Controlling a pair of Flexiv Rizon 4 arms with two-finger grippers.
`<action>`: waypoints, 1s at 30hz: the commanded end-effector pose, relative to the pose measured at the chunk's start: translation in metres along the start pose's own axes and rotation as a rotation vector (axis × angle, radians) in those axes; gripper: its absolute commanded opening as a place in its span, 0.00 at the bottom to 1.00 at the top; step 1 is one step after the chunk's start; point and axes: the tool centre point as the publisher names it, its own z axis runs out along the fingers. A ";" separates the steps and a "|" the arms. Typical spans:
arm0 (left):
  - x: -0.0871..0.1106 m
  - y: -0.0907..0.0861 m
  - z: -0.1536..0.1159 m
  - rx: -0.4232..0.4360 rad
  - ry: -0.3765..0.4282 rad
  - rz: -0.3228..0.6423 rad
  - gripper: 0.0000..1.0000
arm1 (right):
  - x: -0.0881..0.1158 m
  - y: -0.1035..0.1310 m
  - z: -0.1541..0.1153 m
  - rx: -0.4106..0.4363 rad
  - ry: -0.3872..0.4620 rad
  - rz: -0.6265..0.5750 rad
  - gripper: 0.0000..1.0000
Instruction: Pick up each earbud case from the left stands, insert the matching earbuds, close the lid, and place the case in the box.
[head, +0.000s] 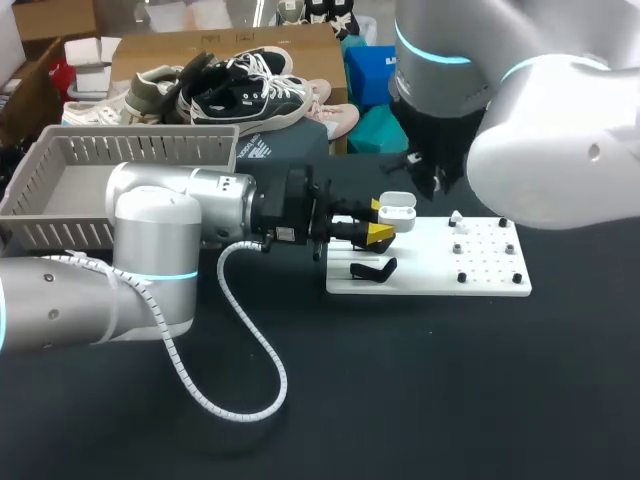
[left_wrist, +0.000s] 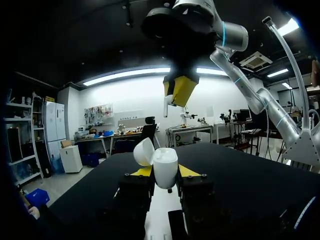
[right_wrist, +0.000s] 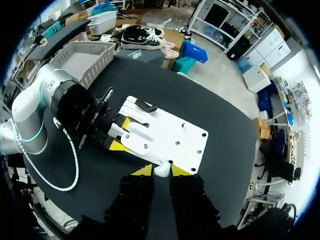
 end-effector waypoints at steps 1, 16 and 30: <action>0.000 -0.001 0.000 -0.002 -0.002 0.001 0.00 | 0.001 0.015 0.004 0.100 0.046 0.132 0.00; 0.000 -0.001 0.000 -0.002 -0.002 0.001 0.00 | 0.006 0.021 0.004 0.120 0.114 0.245 0.00; 0.000 -0.001 0.000 -0.002 -0.002 0.001 0.00 | 0.001 0.023 0.005 0.117 0.160 0.303 0.00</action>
